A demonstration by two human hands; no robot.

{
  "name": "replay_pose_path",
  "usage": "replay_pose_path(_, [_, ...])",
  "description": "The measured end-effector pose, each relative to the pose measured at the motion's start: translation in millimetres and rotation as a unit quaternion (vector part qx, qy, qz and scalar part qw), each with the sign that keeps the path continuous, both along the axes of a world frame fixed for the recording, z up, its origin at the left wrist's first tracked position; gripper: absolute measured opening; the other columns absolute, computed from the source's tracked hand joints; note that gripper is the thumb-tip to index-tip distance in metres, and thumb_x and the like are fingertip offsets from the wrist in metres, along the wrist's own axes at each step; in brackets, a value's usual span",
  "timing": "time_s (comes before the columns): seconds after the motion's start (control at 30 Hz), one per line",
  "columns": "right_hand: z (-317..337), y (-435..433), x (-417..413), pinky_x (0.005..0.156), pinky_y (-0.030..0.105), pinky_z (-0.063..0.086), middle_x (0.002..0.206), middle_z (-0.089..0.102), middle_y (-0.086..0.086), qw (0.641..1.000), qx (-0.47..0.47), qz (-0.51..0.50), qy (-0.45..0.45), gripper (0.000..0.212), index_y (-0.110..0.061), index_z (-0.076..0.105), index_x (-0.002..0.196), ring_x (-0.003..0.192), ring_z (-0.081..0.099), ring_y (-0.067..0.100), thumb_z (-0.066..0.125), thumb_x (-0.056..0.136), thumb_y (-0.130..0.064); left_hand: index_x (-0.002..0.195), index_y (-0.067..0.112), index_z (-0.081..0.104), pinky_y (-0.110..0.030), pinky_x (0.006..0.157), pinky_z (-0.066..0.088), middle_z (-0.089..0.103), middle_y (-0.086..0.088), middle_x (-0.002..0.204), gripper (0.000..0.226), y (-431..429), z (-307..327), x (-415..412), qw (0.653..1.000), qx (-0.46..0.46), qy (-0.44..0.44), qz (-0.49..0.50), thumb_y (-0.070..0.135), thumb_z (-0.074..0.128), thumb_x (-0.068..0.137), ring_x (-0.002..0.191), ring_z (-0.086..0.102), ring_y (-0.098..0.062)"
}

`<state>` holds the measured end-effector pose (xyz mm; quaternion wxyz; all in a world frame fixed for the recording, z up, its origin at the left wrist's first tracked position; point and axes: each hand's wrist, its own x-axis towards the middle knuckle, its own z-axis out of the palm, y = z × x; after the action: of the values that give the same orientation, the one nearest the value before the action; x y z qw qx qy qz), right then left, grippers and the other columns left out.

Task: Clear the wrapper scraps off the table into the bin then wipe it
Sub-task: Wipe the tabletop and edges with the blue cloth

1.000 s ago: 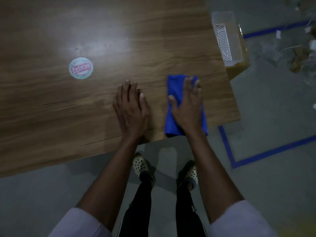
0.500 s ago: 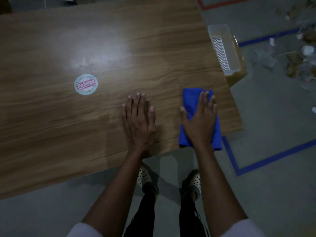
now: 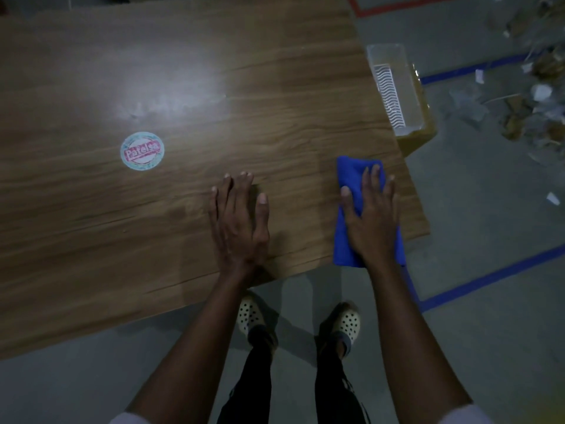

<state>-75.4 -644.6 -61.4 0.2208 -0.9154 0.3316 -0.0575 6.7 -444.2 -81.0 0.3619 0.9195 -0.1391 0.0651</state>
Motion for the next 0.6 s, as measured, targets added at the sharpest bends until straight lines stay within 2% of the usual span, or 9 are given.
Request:
replay_pose_path(0.07, [-17,12,10,0.128,0.047,0.005,0.171,0.008,0.003,0.996,-0.073,0.006,0.043,0.075,-0.017,0.012,0.164,0.158,0.001,0.029,0.022,0.104,-0.061,0.142,0.01,0.057,-0.046,0.125,0.018,0.058,-0.005,0.147,0.052,-1,-2,0,1.0,-0.003,-0.006,-0.003,0.04,0.035,0.105,0.148,0.039,-0.022])
replay_pose_path(0.13, [-23,32,32,0.128,0.045,0.006,0.171,0.01,0.006,0.995,-0.094,0.03,0.025,0.069,-0.014,0.015,0.163,0.158,0.004,0.032,0.029,0.107,-0.051,0.142,0.009,0.056,-0.047,0.125,0.018,0.058,-0.005,0.147,0.053,-2,-3,2,1.0,-0.004,-0.01,-0.003,0.041,0.036,0.105,0.148,0.039,-0.023])
replay_pose_path(0.23, [-25,63,62,0.126,0.048,0.015,0.166,0.028,0.009,0.989,-0.062,0.136,-0.021,0.063,-0.011,0.033,0.159,0.155,0.019,0.037,0.045,0.102,-0.037,0.145,0.007,0.053,-0.046,0.125,0.018,0.055,-0.007,0.15,0.056,-2,-7,3,1.0,0.005,-0.022,-0.006,0.042,0.039,0.104,0.148,0.039,-0.025])
replay_pose_path(0.33, [-18,93,37,0.124,0.051,0.022,0.164,0.034,0.006,0.976,-0.006,0.211,-0.046,0.06,-0.012,0.042,0.155,0.155,0.021,0.033,0.047,0.097,-0.027,0.149,0.005,0.048,-0.041,0.127,0.015,0.049,-0.01,0.154,0.057,3,-7,0,0.999,0.02,-0.023,-0.016,0.039,0.038,0.104,0.149,0.037,-0.027])
replay_pose_path(0.4, [-11,98,-5,0.125,0.05,0.018,0.168,0.025,0.001,0.982,-0.018,0.186,-0.017,0.065,-0.016,0.033,0.159,0.157,0.013,0.028,0.045,0.097,-0.03,0.15,0.005,0.047,-0.039,0.127,0.013,0.048,-0.01,0.155,0.058,5,-6,-2,0.999,0.029,-0.023,-0.032,0.039,0.038,0.104,0.15,0.036,-0.027])
replay_pose_path(0.47, [-13,79,-34,0.127,0.049,0.013,0.171,0.014,-0.003,0.993,-0.056,0.099,0.036,0.065,-0.02,0.02,0.163,0.158,0.005,0.026,0.036,0.105,-0.043,0.15,0.006,0.047,-0.039,0.127,0.012,0.047,-0.008,0.157,0.058,6,-6,-3,0.997,0.045,-0.023,-0.054,0.04,0.038,0.104,0.152,0.033,-0.025])
replay_pose_path(0.53, [-16,45,-25,0.126,0.052,0.013,0.171,0.01,-0.002,0.993,-0.084,0.01,0.08,0.066,-0.019,0.015,0.164,0.158,0.005,0.029,0.025,0.107,-0.051,0.152,0.009,0.045,-0.041,0.128,0.012,0.044,-0.005,0.159,0.06,4,-6,-3,0.995,0.07,-0.015,-0.063,0.044,0.038,0.104,0.154,0.029,-0.022])
replay_pose_path(0.6, [-16,17,17,0.125,0.055,0.013,0.172,0.008,-0.001,0.992,-0.088,-0.02,0.091,0.066,-0.018,0.013,0.164,0.158,0.004,0.031,0.021,0.107,-0.052,0.153,0.011,0.044,-0.043,0.128,0.011,0.04,-0.004,0.161,0.063,0,-6,-2,0.994,0.092,-0.011,-0.065,0.048,0.036,0.103,0.155,0.025,-0.021])
